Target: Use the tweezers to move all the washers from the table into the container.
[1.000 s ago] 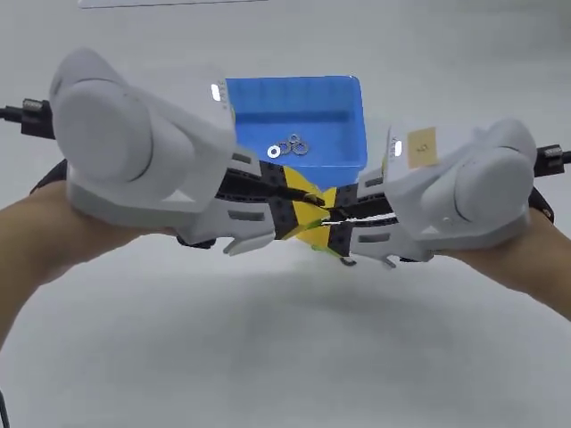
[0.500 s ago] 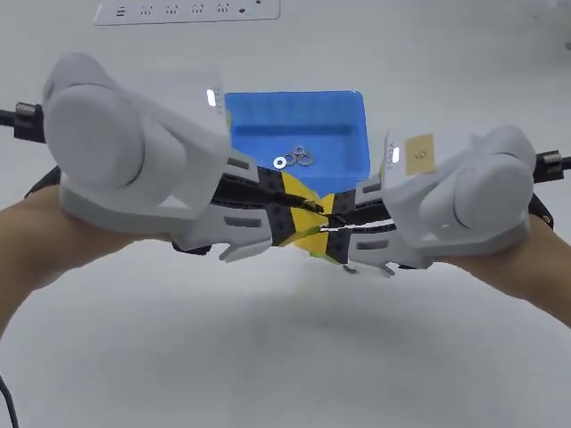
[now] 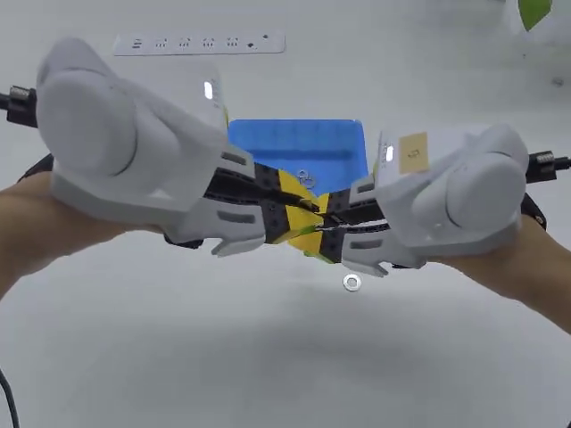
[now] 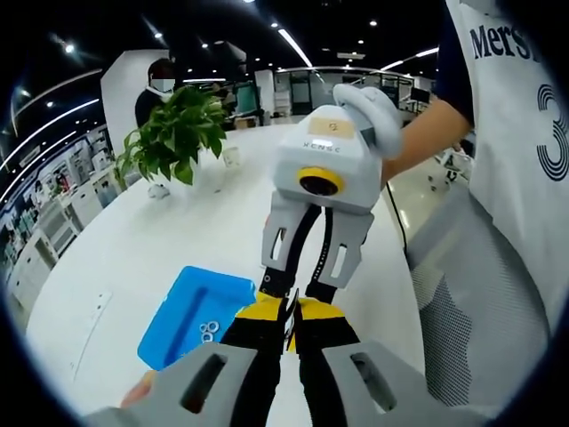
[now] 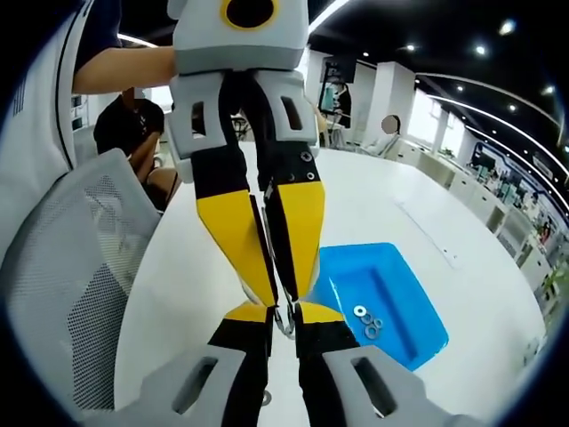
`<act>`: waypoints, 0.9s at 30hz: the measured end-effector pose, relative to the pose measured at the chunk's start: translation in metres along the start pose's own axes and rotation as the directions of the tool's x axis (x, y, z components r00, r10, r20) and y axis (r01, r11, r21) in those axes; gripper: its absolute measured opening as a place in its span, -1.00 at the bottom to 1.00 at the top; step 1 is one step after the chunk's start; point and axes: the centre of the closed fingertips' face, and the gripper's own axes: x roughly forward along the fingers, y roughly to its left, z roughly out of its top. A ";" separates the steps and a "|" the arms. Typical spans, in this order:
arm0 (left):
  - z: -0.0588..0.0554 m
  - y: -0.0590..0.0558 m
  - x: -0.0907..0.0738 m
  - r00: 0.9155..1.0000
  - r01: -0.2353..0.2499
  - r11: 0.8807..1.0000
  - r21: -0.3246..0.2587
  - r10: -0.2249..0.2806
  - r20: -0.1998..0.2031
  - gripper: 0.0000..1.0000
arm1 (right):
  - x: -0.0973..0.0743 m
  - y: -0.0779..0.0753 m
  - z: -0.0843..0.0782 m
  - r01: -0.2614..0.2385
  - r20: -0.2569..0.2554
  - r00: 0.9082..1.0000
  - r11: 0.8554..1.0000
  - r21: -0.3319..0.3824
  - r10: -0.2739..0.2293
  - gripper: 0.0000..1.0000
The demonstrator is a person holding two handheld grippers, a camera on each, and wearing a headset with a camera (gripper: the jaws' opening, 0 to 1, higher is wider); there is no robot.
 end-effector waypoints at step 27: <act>0.023 0.037 -0.023 0.998 -0.054 0.996 0.065 0.051 0.042 -0.85 | -0.004 -0.041 0.037 0.061 0.050 0.997 0.996 -0.062 -0.057 -0.79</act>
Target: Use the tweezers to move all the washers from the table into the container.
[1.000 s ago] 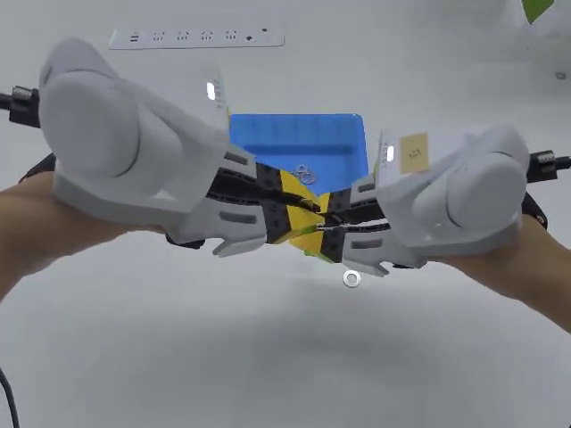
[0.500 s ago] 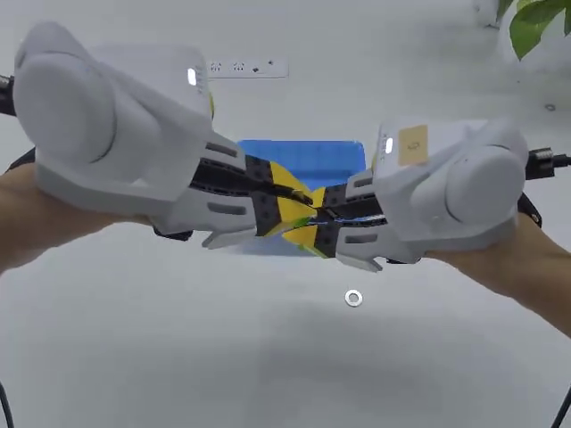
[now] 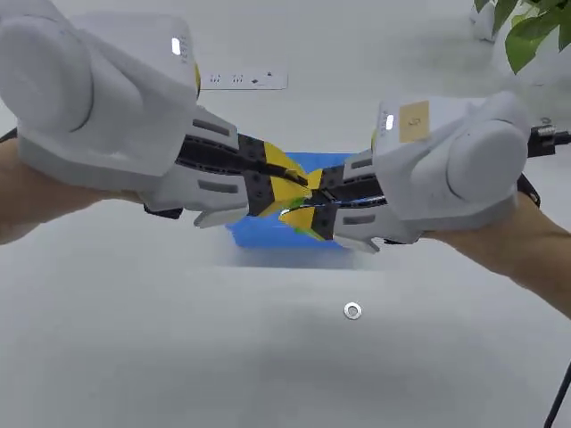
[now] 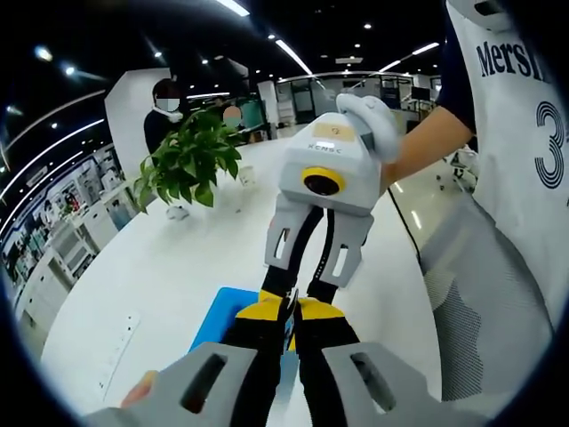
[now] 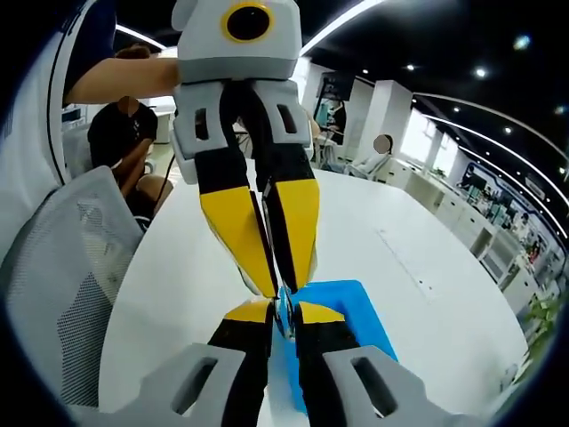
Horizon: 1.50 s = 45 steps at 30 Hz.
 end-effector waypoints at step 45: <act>-0.069 0.057 0.059 0.997 0.046 0.994 -0.097 -0.052 -0.063 -0.85 | 0.055 -0.046 -0.073 -0.050 -0.080 0.995 0.996 0.072 0.056 -0.78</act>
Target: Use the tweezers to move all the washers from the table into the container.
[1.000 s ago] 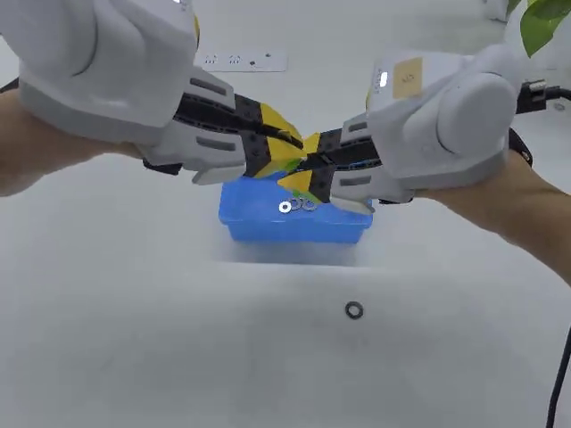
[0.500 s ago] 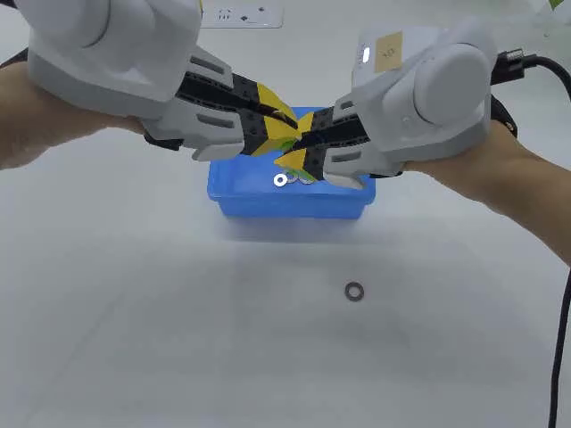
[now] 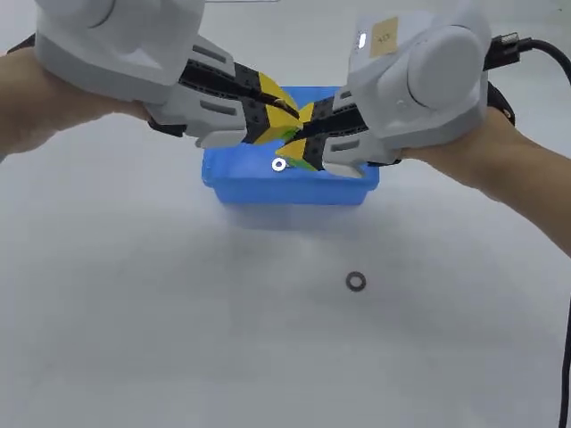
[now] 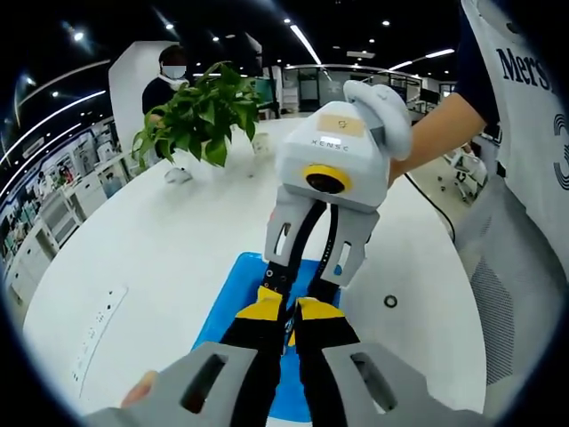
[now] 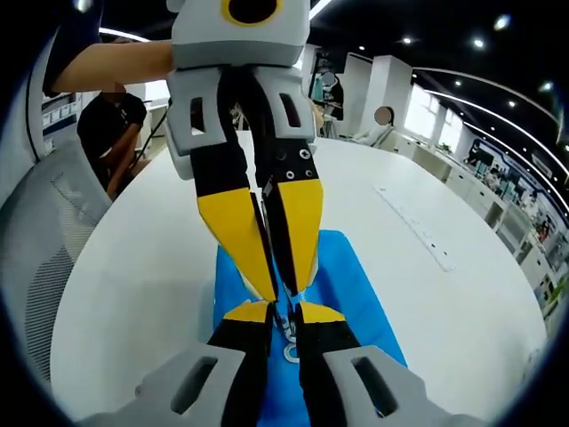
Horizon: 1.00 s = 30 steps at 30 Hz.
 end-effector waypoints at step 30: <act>0.038 -0.024 -0.020 0.999 -0.017 0.999 0.047 0.015 0.036 -0.85 | -0.050 0.012 0.024 0.050 0.040 0.998 0.999 0.004 -0.050 -0.76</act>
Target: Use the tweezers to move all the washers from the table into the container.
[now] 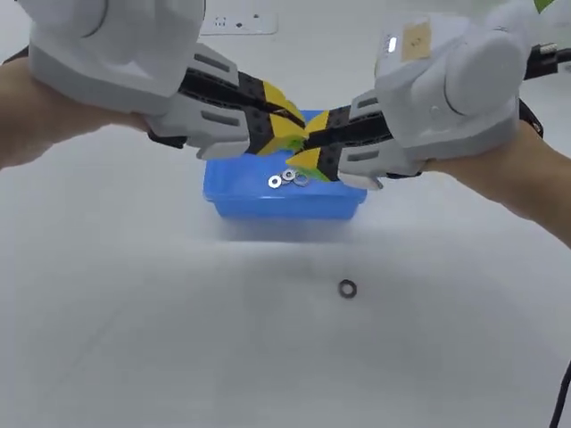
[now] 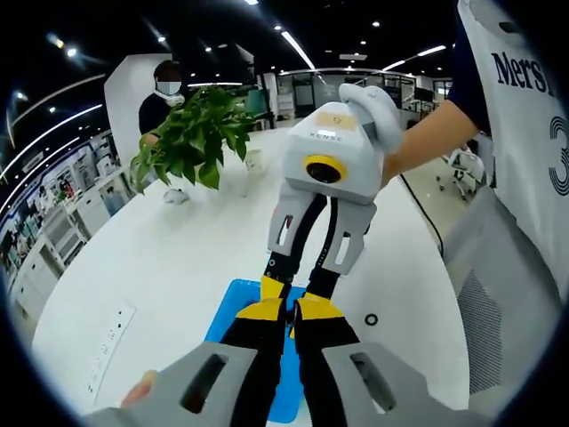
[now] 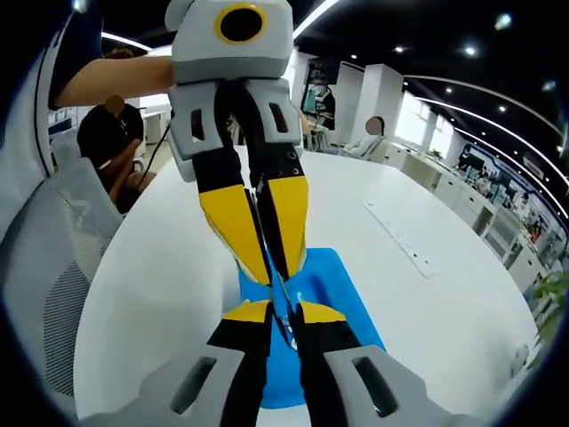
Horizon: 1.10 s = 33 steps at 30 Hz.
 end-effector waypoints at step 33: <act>0.041 -0.117 0.008 0.996 0.091 0.994 0.054 -0.092 0.010 -0.85 | -0.067 0.096 -0.015 0.018 -0.011 1.000 0.999 0.030 -0.018 -0.78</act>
